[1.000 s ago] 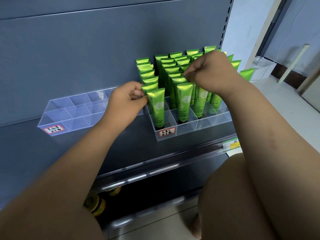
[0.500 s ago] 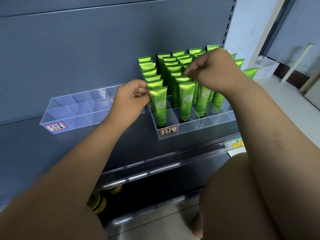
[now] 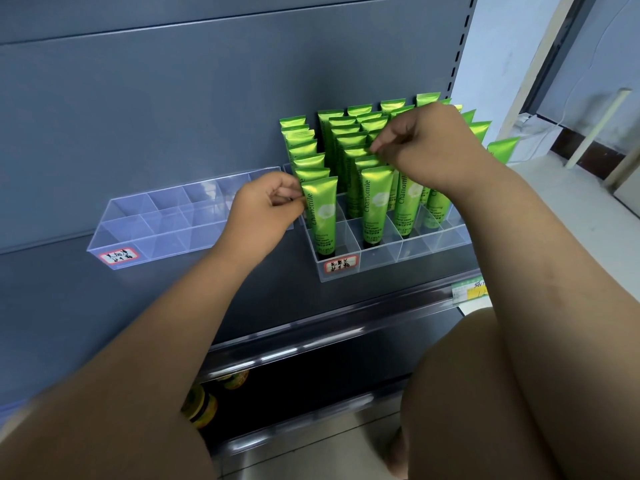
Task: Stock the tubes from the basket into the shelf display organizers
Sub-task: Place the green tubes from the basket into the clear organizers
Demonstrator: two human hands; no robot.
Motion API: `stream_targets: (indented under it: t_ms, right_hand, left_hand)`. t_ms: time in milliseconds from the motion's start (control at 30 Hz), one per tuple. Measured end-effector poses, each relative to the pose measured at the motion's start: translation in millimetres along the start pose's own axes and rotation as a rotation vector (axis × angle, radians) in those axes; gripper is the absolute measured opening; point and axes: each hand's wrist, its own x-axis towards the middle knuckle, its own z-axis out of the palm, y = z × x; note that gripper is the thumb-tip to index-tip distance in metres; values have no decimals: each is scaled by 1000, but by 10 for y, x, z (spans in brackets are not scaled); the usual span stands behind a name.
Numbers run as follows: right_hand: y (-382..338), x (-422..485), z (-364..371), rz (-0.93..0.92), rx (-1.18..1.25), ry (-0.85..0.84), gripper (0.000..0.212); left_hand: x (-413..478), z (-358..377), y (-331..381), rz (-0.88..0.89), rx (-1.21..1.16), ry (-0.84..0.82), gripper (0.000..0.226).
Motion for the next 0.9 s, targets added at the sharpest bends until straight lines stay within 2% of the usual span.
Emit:
stream_targets:
  t_ms: [167, 300, 433, 500, 567, 700, 900]
  right_hand:
    - [-65, -42, 48, -29, -45, 68, 22]
    - [-185, -126, 132, -90, -121, 162, 30]
    - [-368, -250, 272, -199, -129, 164, 37]
    - [-465, -326, 340, -243, -133, 157, 37]
    - [-546, -382, 400, -268, -147, 151, 38]
    - [-714, -470, 549, -315, -182, 142, 38]
    - [-1143, -719, 857, -390, -113, 47, 51]
  left_hand:
    - [-35, 17, -1, -21, 9, 21, 26]
    - [-56, 25, 18, -35, 5, 38, 24]
    - [-94, 52, 27, -56, 6, 44, 26]
    - [-108, 18, 27, -105, -22, 48, 19]
    - [-127, -63, 56, -181, -35, 97, 23]
    - [-240, -337, 198, -241, 96, 229, 26]
    - [-746, -873, 476, -190, 506, 270, 45]
